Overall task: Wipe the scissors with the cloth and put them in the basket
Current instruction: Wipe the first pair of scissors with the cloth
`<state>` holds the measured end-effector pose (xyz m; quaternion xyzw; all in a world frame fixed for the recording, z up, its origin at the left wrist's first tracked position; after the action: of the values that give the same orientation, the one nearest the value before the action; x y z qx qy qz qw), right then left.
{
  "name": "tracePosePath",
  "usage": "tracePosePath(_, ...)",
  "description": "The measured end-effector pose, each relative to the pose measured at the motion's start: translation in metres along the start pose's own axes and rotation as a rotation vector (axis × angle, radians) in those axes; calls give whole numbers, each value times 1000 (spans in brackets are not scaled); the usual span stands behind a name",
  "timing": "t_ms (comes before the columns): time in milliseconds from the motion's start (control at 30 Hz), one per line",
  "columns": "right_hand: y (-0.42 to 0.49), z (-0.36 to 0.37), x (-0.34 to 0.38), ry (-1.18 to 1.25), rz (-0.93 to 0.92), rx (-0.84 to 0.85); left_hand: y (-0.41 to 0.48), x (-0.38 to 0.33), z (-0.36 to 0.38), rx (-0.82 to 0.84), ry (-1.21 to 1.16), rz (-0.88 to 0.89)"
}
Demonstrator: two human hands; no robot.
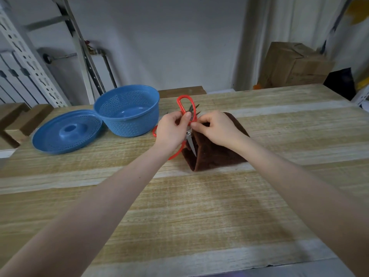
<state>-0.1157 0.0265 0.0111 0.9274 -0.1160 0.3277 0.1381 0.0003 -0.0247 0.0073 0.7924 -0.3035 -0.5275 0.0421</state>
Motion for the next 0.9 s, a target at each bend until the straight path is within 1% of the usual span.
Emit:
tracePosePath(133,-1,-1,-10,128,125,-37,1,-4,-5,-44,50,3)
tracePosePath(233,-2,-14,-33,421,306,-130,2,1,-4,-43,44,-51)
tracePosePath(300,-3,-19,-46,543,384,-192,2,6,-4,-43,29,-84)
tracePosePath(333,-4,-23,-45,549,369,-233,3,7,-4,-43,16,-94)
tracePosePath(400,-10,-37,-35,525,264,-389,4,5,-2,-37,0,-101)
tracePosePath(467,-21,-52,-18,431,121,-557,4,2,0,-36,2,-93)
tracePosePath(500,-23,-54,-11,368,80,-599,4,1,2,-36,4,-93)
tracePosePath(533,-22,-51,-8,315,62,-594,3,1,4,-33,1,-99)
tracePosePath(567,-20,-44,-5,274,54,-551,2,2,7,-30,-16,-116)
tracePosePath(633,-18,-26,0,185,21,-436,-1,10,11,-27,-79,-187)
tracePosePath(733,-25,-13,12,-49,-104,-297,-5,22,11,-39,-138,-291)
tracePosePath(767,-24,-11,12,-105,-121,-229,-6,25,10,-42,-159,-312)
tracePosePath(833,-20,-10,9,-208,-118,-83,-7,29,11,-43,-193,-340)
tracePosePath(900,-13,-10,6,-290,-114,-12,-7,29,13,-36,-190,-352)
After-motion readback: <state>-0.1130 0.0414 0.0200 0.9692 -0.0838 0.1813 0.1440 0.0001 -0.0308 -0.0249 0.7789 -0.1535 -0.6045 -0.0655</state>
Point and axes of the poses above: each hand's wrist, its own y-axis towards the middle knuckle, its own z-axis out of the palm, x = y × z, the point moved 10 cm from there along y, towards the middle knuckle, and after that the axes turned 10 degrees about z, right-handed, at the moved point
